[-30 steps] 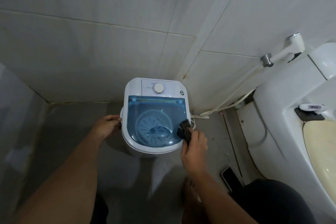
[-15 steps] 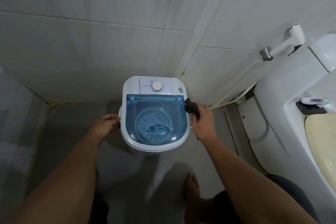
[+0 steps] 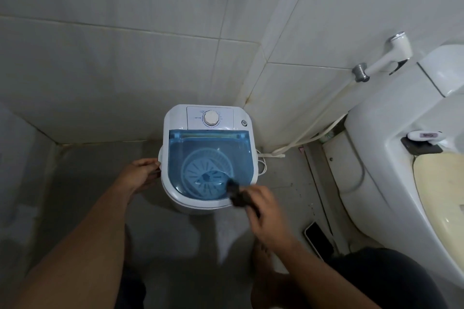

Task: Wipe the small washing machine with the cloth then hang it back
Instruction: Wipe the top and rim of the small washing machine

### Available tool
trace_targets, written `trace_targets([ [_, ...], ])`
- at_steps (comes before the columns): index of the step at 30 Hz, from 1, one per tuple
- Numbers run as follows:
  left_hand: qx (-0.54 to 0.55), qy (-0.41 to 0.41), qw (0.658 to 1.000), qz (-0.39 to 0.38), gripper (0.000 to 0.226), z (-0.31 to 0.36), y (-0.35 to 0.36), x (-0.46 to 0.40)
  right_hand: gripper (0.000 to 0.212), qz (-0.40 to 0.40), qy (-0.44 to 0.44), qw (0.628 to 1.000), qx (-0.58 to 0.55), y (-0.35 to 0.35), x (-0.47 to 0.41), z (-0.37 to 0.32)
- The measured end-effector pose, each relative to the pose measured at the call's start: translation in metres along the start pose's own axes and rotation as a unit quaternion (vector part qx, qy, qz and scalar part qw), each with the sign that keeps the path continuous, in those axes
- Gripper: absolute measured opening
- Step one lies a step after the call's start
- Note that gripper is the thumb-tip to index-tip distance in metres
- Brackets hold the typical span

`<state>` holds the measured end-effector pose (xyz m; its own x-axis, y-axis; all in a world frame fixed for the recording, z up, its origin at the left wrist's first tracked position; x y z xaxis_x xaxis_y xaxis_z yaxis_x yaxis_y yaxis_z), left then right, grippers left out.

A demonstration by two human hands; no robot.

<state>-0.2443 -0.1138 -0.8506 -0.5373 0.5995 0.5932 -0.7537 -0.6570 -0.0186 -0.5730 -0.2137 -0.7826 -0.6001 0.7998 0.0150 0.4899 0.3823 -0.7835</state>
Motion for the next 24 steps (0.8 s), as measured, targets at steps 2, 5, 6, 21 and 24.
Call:
trace_targets([
  [2,0.004,0.004,1.000,-0.003,0.015,0.003,0.003,0.003,0.042,0.095,0.087,0.991,-0.035,-0.028,-0.042,0.006],
  [5,0.007,0.001,1.000,0.000,0.010,0.005,0.005,0.005,0.038,0.131,0.160,0.978,-0.028,-0.037,-0.094,0.018],
  [6,0.005,0.000,1.000,0.000,0.013,0.005,0.005,0.006,0.038,0.115,0.176,0.977,-0.019,-0.027,-0.098,0.021],
  [21,-0.024,0.010,1.000,0.003,0.029,0.010,-0.003,0.006,0.052,0.057,0.064,0.994,0.062,0.094,0.020,-0.070],
  [24,-0.016,0.006,1.000,-0.005,0.031,0.009,-0.004,0.008,0.051,0.018,0.042,0.995,0.088,0.107,0.009,-0.088],
])
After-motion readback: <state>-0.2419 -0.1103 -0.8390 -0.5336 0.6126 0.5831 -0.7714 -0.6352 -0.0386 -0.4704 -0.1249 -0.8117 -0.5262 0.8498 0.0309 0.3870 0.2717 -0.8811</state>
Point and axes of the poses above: each hand's wrist, its own x-axis away from the middle knuckle, its own y-axis out of the palm, z = x × y, the point moved 5 cm from there along -x, towards the middle knuckle, and after that the axes turned 11 degrees about y, right-handed, at the moved point
